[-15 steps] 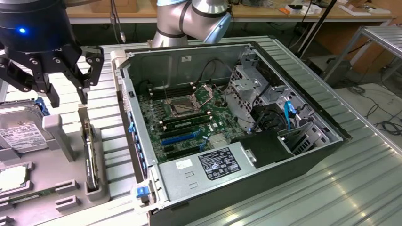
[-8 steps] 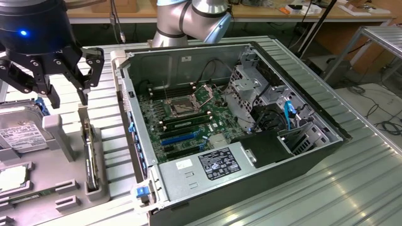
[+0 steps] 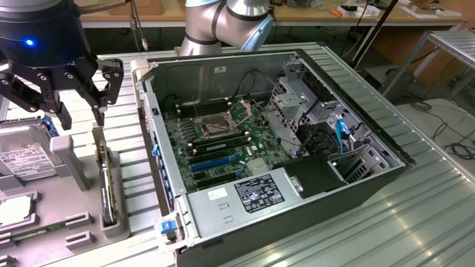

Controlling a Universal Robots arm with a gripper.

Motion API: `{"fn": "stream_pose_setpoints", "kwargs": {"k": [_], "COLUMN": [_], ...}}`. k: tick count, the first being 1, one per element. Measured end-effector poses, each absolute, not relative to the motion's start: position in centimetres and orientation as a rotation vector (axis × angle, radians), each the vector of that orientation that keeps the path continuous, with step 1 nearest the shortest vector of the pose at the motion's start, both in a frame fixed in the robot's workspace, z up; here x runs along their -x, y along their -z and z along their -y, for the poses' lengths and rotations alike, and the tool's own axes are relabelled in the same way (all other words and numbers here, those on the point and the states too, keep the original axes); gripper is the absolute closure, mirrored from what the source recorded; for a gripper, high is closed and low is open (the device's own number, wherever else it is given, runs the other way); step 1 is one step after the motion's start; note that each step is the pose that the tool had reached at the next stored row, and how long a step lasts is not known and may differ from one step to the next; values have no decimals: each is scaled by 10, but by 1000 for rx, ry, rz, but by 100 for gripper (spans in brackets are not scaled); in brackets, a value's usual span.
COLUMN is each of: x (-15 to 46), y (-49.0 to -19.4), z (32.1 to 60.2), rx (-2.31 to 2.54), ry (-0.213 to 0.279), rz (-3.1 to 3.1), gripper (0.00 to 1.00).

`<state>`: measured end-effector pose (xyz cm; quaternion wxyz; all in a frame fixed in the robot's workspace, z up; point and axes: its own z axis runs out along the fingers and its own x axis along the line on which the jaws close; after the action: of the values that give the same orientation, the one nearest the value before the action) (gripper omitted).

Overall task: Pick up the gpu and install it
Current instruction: 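Pick up the gpu and move the gpu toward the slot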

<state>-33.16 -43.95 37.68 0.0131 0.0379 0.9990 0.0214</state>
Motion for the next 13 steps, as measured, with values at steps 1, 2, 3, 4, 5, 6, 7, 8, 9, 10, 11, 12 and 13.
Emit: {"fn": "stream_pose_setpoints", "kwargs": {"k": [1,2,3,4,5,6,7,8,9,10,11,12,13], "x": [332,332,332,332,332,332,332,332,332,332,332,332,332], "y": [-376,-376,-376,-375,-375,-374,-373,-373,-372,-371,-371,-370,-370], "z": [439,439,439,439,439,439,439,439,439,439,439,439,439], "rx": [-118,-118,-118,-118,-118,-118,-118,-118,-118,-118,-118,-118,-118], "ry": [-67,-67,-67,-67,-66,-66,-66,-66,-66,-65,-65,-65,-65], "rz": [-3112,-3112,-3112,-3112,-3112,-3112,-3112,-3112,-3112,-3112,-3112,-3112,-3112], "gripper": [52,52,52,52,52,52,52,52,52,52,52,52,52]}}
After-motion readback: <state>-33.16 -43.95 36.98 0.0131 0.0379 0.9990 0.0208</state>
